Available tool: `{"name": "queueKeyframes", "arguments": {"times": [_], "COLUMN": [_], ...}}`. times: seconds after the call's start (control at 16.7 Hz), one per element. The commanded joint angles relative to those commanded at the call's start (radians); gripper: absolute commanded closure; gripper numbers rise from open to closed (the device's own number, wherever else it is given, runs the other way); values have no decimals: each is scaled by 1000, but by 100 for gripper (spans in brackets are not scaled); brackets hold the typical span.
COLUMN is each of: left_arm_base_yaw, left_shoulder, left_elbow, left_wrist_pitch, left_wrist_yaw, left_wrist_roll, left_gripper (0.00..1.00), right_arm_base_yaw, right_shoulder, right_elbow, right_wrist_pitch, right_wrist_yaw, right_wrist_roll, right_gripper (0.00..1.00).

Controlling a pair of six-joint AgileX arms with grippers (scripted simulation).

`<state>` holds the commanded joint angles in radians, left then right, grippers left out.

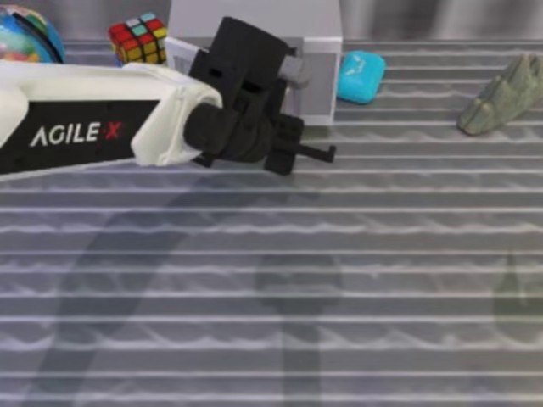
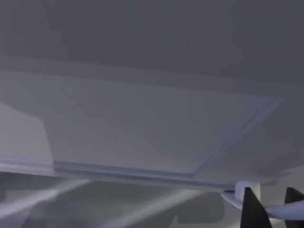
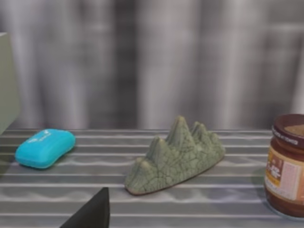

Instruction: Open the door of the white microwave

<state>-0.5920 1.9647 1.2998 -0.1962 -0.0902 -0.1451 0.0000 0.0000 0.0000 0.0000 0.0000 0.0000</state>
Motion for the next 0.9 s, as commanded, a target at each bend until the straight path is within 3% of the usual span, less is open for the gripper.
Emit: {"name": "queueKeyframes", "arguments": {"times": [0.48, 0.9], "left_arm_base_yaw": [0, 14], "left_shoulder": [0, -26], "left_elbow": [0, -35], "left_wrist_pitch": [0, 15], "left_wrist_yaw": [0, 40], "left_wrist_roll": [0, 44], "left_gripper": [100, 100], "right_arm_base_yaw": [0, 0], "right_shoulder": [0, 0], "right_elbow": [0, 0], "right_wrist_pitch": [0, 0], "right_wrist_yaw": [0, 0], "right_wrist_roll": [0, 0], "right_gripper": [0, 0]}}
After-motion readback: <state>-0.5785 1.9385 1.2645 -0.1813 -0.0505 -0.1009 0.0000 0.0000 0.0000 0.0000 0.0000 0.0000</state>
